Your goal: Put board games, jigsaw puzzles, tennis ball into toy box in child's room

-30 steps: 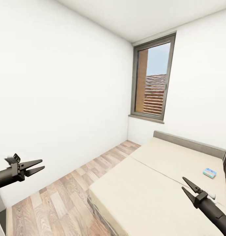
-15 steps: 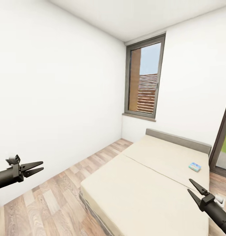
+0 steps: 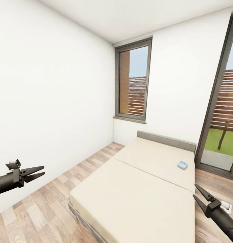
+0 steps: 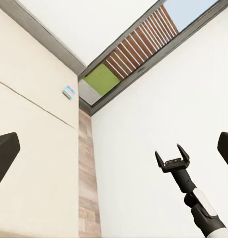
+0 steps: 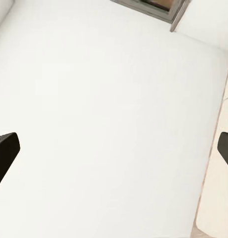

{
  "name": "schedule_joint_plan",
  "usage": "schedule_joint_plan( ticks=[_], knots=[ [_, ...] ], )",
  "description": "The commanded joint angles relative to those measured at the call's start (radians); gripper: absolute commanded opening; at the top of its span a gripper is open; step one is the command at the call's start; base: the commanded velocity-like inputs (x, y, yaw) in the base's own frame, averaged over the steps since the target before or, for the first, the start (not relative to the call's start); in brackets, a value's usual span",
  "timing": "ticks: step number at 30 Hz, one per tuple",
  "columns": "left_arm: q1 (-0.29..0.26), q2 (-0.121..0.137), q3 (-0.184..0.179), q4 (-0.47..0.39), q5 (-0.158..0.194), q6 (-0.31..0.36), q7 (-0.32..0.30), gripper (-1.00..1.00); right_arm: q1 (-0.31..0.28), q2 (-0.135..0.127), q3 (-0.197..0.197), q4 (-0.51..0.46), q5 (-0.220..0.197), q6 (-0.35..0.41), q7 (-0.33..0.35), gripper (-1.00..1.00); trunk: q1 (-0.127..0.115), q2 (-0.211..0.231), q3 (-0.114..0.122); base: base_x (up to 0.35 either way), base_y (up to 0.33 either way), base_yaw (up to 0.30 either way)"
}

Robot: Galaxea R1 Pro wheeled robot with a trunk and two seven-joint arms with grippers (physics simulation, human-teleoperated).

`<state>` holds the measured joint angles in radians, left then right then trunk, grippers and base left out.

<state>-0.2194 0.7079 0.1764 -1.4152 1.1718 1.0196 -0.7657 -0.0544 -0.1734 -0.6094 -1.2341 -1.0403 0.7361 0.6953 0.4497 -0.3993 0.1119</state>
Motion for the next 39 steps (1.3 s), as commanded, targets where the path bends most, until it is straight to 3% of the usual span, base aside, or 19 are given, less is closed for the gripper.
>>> schedule_joint_plan(
  ticks=[1, 23, 39],
  knots=[
    [0.000, 0.000, 0.001, 0.000, -0.002, 0.004, -0.004, 1.00, -0.001, 0.000, -0.001, 0.001, -0.003, 0.006, 0.001, 1.00, 0.000, -0.001, 0.000, 0.000, 0.000, -0.278],
    [0.000, 0.000, 0.002, 0.000, -0.003, 0.004, -0.004, 1.00, -0.001, 0.002, 0.000, 0.002, -0.001, 0.006, 0.026, 1.00, 0.000, -0.001, 0.000, 0.000, -0.007, -0.279],
    [0.000, -0.001, -0.001, 0.001, -0.003, 0.003, -0.002, 1.00, -0.001, 0.005, 0.012, -0.008, 0.002, -0.003, 0.032, 1.00, 0.000, -0.001, -0.003, 0.000, -0.207, -0.257]
  ],
)
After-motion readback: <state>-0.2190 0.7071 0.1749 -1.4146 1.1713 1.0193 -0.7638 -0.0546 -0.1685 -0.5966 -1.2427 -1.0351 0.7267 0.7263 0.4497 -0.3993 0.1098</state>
